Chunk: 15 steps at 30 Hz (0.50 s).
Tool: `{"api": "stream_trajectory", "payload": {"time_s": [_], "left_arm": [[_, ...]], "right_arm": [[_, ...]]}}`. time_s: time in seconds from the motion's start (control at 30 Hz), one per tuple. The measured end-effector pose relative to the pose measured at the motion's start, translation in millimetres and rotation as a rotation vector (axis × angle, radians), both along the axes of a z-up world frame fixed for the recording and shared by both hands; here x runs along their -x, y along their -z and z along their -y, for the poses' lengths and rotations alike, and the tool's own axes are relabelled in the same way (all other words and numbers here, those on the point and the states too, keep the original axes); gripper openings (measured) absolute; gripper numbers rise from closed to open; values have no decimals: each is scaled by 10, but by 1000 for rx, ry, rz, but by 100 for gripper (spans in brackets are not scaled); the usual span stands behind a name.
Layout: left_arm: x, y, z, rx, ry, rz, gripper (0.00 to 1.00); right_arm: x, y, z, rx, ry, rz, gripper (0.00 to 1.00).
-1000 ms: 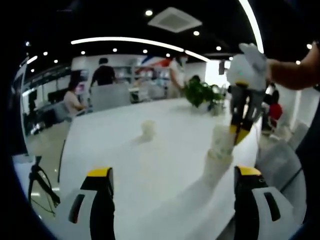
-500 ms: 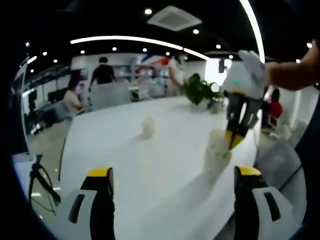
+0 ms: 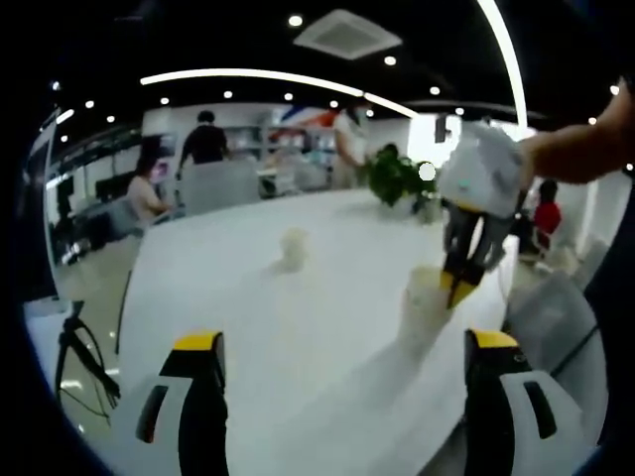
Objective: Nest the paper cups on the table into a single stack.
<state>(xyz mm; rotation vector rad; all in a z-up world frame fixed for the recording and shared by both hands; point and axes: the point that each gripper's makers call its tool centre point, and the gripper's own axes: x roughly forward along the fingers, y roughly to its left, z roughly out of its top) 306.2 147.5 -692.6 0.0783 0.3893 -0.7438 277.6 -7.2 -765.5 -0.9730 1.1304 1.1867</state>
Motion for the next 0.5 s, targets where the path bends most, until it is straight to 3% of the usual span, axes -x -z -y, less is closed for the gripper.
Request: {"api": "stream_trajectory", "payload": {"time_s": [0.27, 0.4, 0.5], "left_arm": [[2, 24, 31, 4, 6, -5, 98], [-9, 32, 40, 5, 5, -7, 98], [-17, 28, 57, 10, 6, -6, 98]], "right_arm": [[-45, -45, -9, -38, -15, 20, 0], [-87, -109, -10, -78, -14, 19, 12], [-99, -155, 0, -102, 6, 6, 13]]}}
